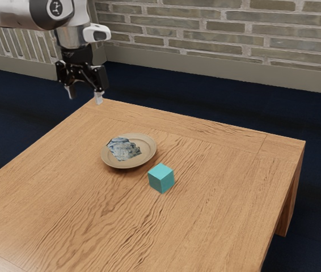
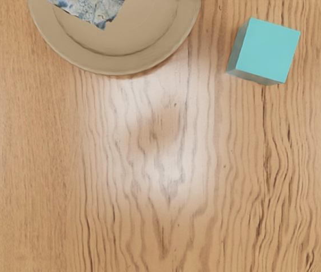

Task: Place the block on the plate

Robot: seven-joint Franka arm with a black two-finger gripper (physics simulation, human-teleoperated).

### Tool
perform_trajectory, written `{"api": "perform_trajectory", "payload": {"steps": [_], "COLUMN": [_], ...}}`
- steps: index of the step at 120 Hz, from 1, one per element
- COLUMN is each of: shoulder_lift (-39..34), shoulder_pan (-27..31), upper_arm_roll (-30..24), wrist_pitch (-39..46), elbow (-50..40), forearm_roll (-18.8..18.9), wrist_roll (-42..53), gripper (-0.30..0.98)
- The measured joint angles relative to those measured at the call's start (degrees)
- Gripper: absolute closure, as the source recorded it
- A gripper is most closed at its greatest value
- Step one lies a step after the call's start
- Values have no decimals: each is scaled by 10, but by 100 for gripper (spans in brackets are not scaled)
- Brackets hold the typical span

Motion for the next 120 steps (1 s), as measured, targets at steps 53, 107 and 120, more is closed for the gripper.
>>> {"api": "perform_trajectory", "payload": {"steps": [53,107,120], "shoulder_lift": [69,198,228], "shoulder_pan": [-2,-21,-21], "upper_arm_roll": [-25,-75,-72], "wrist_pitch": [33,50,61], "elbow": [39,104,108], "forearm_roll": [-3,16,19], "wrist_roll": [3,26,29], "gripper": [0,0,0]}}
